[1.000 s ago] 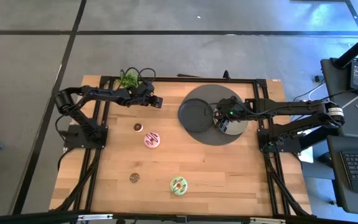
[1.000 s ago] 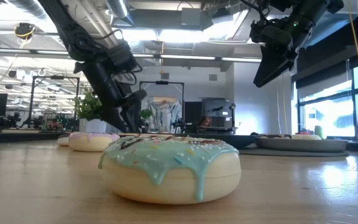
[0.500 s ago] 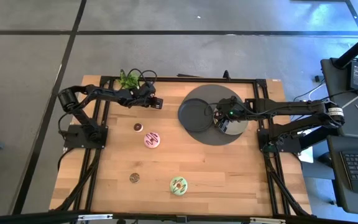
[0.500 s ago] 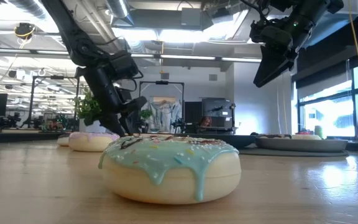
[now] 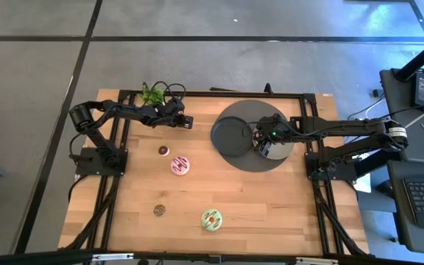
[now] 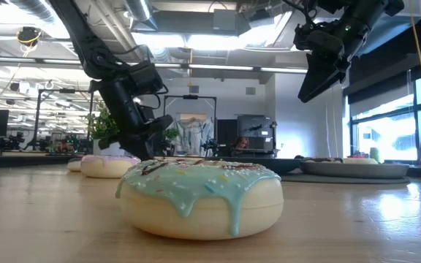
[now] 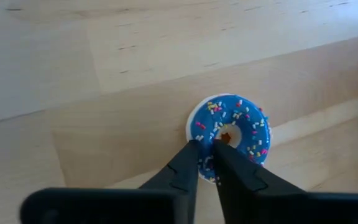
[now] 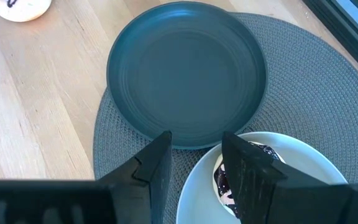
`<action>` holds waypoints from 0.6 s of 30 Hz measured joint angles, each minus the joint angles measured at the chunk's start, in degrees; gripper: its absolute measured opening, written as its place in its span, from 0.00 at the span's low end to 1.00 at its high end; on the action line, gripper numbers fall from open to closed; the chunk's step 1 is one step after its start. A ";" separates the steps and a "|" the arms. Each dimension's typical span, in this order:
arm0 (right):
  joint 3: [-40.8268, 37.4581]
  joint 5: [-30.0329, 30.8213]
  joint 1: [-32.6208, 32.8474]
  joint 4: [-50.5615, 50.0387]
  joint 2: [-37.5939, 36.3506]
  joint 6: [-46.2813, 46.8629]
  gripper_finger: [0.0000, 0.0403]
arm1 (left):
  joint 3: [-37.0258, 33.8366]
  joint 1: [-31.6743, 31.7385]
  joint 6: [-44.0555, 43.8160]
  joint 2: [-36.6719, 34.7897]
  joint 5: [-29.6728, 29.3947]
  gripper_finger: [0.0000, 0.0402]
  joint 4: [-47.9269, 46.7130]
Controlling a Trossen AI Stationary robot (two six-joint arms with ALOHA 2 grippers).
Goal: Pick & Place donuts
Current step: Put the small blue donut on the black plate
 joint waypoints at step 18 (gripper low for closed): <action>0.00 -0.02 0.00 0.01 0.00 0.36 0.36 | 19.22 -11.44 13.45 -2.15 4.29 0.01 -5.26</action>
